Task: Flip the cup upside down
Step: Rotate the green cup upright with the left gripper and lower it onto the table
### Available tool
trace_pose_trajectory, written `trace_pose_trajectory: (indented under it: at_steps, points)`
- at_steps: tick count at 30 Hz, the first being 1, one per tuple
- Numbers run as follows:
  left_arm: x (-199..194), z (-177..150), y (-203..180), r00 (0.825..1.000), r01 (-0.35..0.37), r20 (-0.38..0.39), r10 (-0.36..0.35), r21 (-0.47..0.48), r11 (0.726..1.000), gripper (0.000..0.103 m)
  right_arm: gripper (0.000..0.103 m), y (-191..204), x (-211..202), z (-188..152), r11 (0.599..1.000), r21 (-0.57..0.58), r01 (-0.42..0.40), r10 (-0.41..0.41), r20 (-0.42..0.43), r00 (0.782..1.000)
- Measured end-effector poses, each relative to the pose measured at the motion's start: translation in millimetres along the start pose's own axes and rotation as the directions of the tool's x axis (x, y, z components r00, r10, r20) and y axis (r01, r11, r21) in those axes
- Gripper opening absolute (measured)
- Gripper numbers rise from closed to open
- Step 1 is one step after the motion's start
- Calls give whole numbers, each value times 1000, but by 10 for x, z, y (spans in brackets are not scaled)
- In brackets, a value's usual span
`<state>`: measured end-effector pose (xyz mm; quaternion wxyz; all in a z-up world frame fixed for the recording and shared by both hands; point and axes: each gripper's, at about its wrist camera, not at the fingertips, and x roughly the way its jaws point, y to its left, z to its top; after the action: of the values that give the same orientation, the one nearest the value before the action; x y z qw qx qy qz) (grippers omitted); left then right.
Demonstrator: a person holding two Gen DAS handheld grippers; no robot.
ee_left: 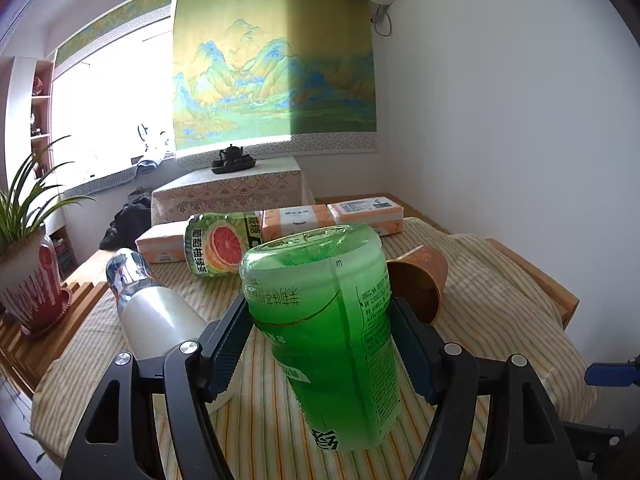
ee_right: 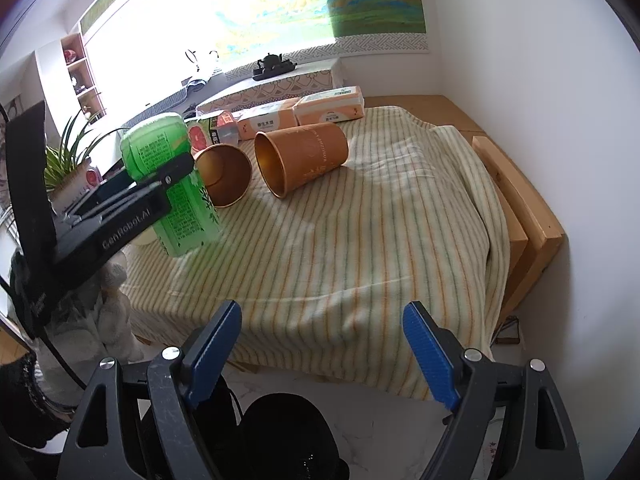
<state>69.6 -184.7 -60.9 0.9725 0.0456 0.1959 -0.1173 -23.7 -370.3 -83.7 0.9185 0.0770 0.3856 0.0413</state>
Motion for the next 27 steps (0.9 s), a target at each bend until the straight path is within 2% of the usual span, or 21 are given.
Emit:
trace_pose_trajectory:
  at_steps: [11, 13, 18, 27]
  points:
    - [-95, -141, 131, 999, 43, 23, -43, 3, 999, 74, 80, 234, 12, 34, 999, -35, 4, -4, -3, 1000]
    - [-124, -169, 118, 998, 50, 23, -51, 20, 999, 76, 80, 276, 9, 39, 999, -40, 3, -3, -1, 1000]
    - [-185, -247, 80, 998, 57, 23, -58, 56, 997, 95, 80, 346, -3, 36, 999, -48, -3, 3, 4, 1000]
    - [-277, -277, 74, 998, 67, 6, -67, 61, 996, 102, 80, 378, -97, 8, 999, -40, -11, 12, 27, 1000]
